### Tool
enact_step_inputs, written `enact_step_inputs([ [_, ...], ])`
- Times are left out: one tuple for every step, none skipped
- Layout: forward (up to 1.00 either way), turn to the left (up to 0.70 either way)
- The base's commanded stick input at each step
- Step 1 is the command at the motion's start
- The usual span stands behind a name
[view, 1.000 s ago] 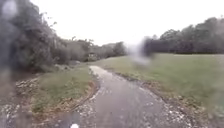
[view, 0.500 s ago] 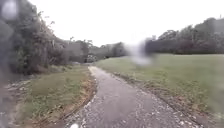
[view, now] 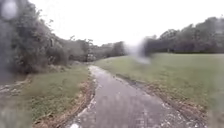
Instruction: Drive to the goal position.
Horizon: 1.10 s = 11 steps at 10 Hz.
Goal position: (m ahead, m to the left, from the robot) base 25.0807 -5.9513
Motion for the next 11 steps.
enact_step_inputs([
  [0.5,0.0],
  [0.5,0.0],
  [0.5,0.0],
  [0.5,0.0],
  [0.5,0.0],
  [0.5,0.0],
  [0.5,0.0],
  [0.5,0.0],
  [0.5,0.0],
  [0.5,0.0],
  [0.5,0.0],
])
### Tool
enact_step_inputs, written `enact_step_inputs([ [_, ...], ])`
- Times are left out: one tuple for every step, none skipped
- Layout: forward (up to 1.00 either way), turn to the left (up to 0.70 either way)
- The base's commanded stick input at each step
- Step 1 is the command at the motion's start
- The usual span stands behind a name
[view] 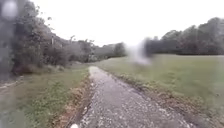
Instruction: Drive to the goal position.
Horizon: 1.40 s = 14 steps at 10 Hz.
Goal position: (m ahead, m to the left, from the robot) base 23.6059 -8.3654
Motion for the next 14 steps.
enact_step_inputs([
  [0.5,0.0],
  [0.5,0.0],
  [0.5,0.0],
  [0.5,0.0],
  [0.5,0.0],
  [0.5,0.0],
  [0.5,0.0],
  [0.5,0.0],
  [0.5,0.0],
  [0.5,0.0],
  [0.5,0.0],
  [0.5,0.0],
  [0.5,0.0],
  [0.5,0.0],
])
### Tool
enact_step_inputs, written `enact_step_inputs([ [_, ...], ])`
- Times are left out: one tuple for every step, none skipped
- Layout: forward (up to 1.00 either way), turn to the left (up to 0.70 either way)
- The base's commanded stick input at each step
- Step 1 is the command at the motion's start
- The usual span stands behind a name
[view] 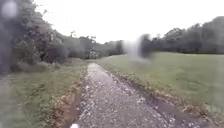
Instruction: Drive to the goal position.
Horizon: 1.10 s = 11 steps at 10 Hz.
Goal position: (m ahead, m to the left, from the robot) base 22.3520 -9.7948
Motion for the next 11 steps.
enact_step_inputs([
  [0.5,0.14],
  [0.5,0.48],
  [0.5,0.5],
  [0.5,0.38],
  [0.5,0.03],
  [0.5,0.0],
  [0.5,0.1],
  [0.5,0.39],
  [0.5,0.5],
  [0.5,0.5],
  [0.5,0.5],
])
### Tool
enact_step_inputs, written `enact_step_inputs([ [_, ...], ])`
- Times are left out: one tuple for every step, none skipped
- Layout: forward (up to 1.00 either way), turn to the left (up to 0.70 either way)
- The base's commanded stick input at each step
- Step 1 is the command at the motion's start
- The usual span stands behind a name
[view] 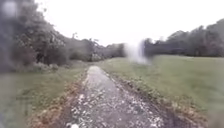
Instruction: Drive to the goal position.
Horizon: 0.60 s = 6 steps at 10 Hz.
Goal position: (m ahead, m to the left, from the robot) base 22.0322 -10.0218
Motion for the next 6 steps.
enact_step_inputs([
  [0.5,0.32],
  [0.5,0.02],
  [0.5,0.0],
  [0.5,0.0],
  [0.5,0.0],
  [0.5,0.0],
])
